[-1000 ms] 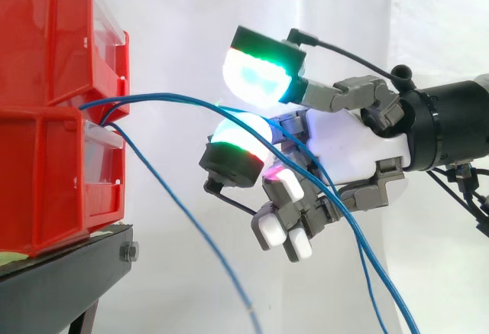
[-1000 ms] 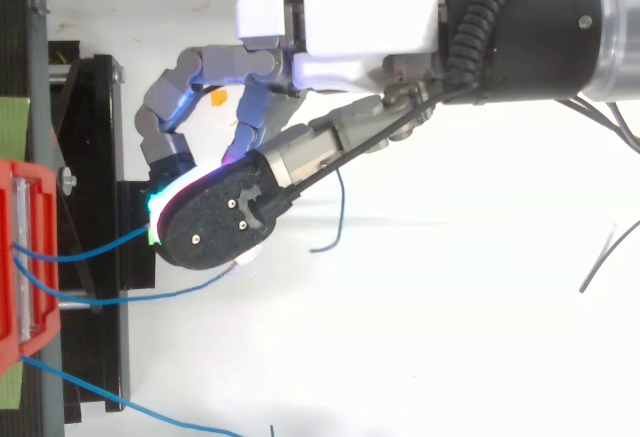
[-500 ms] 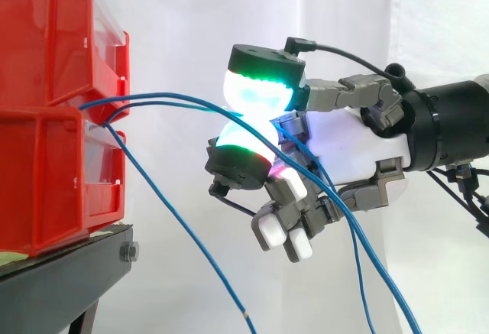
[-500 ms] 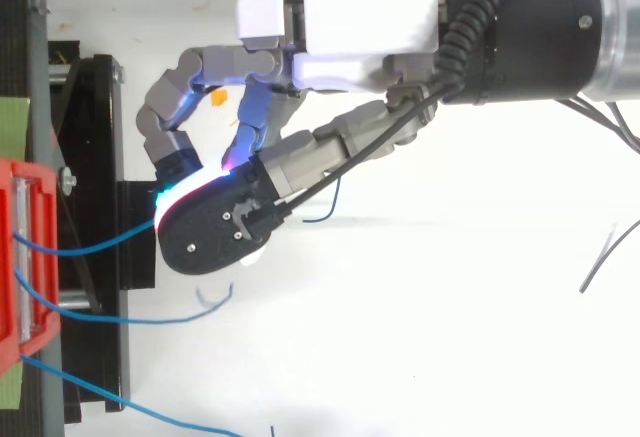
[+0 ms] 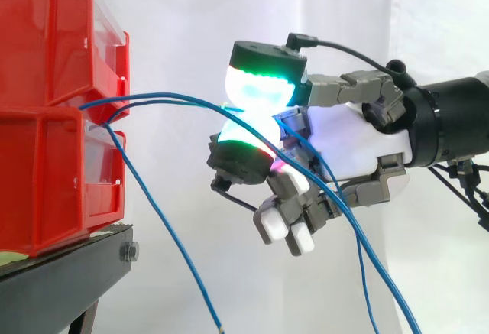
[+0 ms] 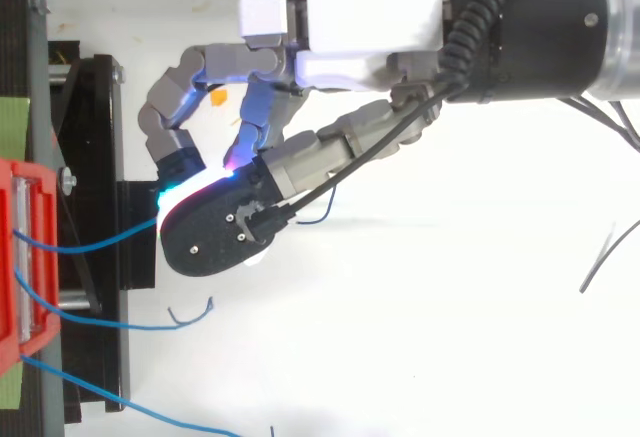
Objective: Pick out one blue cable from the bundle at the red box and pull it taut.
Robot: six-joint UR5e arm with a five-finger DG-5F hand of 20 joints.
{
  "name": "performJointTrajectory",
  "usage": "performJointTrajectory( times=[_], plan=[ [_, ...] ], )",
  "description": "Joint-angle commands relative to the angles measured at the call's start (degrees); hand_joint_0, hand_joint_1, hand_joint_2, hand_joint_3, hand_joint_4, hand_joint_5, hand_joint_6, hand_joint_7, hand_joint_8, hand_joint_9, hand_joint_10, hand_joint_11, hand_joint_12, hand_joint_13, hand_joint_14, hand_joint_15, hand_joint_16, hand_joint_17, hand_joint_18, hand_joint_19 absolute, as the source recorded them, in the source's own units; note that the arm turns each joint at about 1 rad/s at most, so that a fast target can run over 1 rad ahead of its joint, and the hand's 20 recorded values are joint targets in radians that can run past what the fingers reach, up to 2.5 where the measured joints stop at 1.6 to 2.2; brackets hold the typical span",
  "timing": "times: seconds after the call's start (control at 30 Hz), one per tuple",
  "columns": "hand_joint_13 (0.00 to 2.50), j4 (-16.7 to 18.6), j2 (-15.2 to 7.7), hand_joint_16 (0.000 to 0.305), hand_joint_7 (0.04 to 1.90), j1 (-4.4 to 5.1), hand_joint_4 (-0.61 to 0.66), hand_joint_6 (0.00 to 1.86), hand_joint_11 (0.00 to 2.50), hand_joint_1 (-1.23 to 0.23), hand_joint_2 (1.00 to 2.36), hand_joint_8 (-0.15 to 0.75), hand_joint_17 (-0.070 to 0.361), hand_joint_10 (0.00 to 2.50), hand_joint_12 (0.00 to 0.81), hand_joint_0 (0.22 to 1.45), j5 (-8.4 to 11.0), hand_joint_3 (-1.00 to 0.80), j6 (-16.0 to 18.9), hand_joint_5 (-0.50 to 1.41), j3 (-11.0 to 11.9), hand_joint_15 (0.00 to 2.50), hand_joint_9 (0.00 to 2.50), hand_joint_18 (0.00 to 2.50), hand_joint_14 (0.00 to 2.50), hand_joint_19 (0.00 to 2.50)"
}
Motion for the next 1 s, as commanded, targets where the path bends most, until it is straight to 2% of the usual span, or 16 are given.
performJointTrajectory(
  times=[0.0,0.1,0.2,0.3,0.37,0.4,0.43,0.77,0.83,0.97],
  plan=[
    [0.93,-1.21,1.14,0.048,1.23,0.00,0.06,0.91,0.51,-0.78,1.03,0.285,0.108,0.02,0.375,0.60,0.05,-0.04,-0.66,-0.13,-0.21,0.42,1.18,0.83,0.02,0.65],
    [0.93,-5.35,3.51,0.048,1.23,0.00,0.06,0.91,0.50,-0.78,1.03,0.289,0.107,0.02,0.374,0.60,-0.21,-0.04,-3.38,-0.13,-1.79,0.42,1.18,0.83,0.02,0.65],
    [0.93,-7.02,5.36,0.048,1.23,-0.09,0.05,0.91,0.50,-0.78,1.03,0.286,0.107,0.02,0.372,0.60,-0.21,-0.03,-4.44,-0.13,-3.90,0.42,1.18,0.83,0.02,0.65],
    [0.93,-7.28,8.08,0.048,1.24,-0.09,0.06,0.91,0.50,-0.78,1.03,0.286,0.108,0.02,0.375,0.60,-0.04,-0.03,-4.70,-0.13,-7.15,0.42,1.18,0.83,0.02,0.65],
    [0.93,-7.28,8.52,0.048,1.23,-0.09,0.05,0.91,0.50,-0.78,1.03,0.289,0.108,0.02,0.377,0.60,-0.04,-0.03,-4.70,-0.13,-7.85,0.41,1.18,0.84,0.02,0.64],
    [0.93,-7.02,9.75,0.048,1.23,-0.09,0.05,0.91,0.50,-0.78,1.03,0.287,0.108,0.02,0.375,0.60,0.05,-0.03,-4.52,-0.13,-9.79,0.42,1.18,0.83,0.02,0.65],
    [0.93,-6.66,10.02,0.048,1.23,-0.09,0.06,0.91,0.51,-0.78,1.03,0.287,0.108,0.02,0.377,0.60,0.23,-0.03,-4.52,-0.13,-10.31,0.42,1.18,0.83,0.02,0.65],
    [0.93,-5.78,10.10,0.048,1.23,-0.09,0.05,0.91,0.51,-0.78,1.03,0.290,0.108,0.02,0.377,0.60,0.75,-0.03,-1.98,-0.13,-10.40,0.41,1.18,0.83,0.02,0.64],
    [0.93,-3.41,10.10,0.048,1.23,-0.09,0.05,0.91,0.50,-0.78,1.03,0.291,0.108,0.02,0.376,0.60,1.37,-0.03,-2.24,-0.13,-10.40,0.41,1.18,0.84,0.02,0.64],
    [0.94,-0.95,10.10,0.048,1.23,-0.09,0.05,0.91,0.51,-0.78,1.03,0.286,0.108,0.02,0.376,0.60,1.46,-0.03,-2.50,-0.13,-10.40,0.41,1.18,0.84,0.02,0.64]
  ],
)
